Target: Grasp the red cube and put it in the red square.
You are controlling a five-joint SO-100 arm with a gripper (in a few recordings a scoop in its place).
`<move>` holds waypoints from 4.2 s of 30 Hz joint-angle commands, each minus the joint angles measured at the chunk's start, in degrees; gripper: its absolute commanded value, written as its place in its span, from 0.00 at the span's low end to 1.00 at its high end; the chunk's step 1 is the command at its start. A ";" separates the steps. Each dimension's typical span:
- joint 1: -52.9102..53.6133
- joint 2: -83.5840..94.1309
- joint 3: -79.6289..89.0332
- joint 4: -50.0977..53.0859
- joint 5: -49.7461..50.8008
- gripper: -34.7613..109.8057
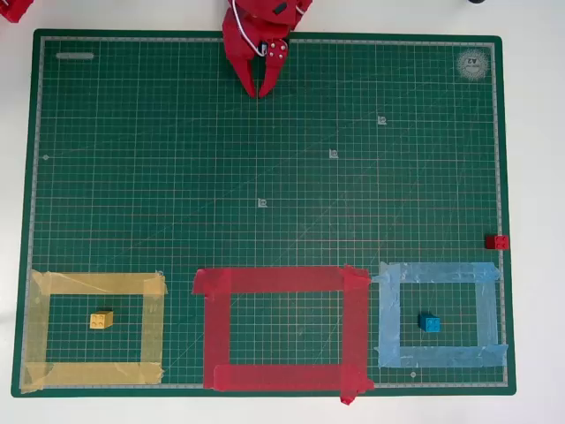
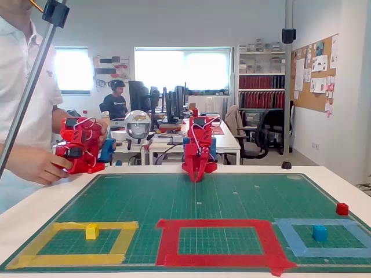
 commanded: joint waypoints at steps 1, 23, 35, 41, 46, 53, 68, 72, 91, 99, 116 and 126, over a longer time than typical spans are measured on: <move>0.79 2.11 0.35 0.70 0.09 0.25; -16.08 -47.55 -42.98 -7.65 -6.50 0.25; -39.02 -118.13 -103.54 -44.30 -2.37 0.25; -43.24 -132.54 -113.91 -56.69 -2.37 0.25; -46.14 -132.63 -113.20 -56.95 -1.14 0.28; -49.22 -131.31 -110.39 -61.08 1.58 0.34; -45.53 -136.14 -107.93 -65.39 1.23 0.41; -44.38 -138.96 -110.83 -65.39 1.14 0.41; -45.62 -147.57 -118.65 -65.39 -1.05 0.41; -46.32 -148.97 -119.44 -65.39 -1.49 0.41; -46.85 -152.49 -122.96 -65.39 -2.81 0.41; -46.93 -155.39 -126.47 -65.39 -3.43 0.41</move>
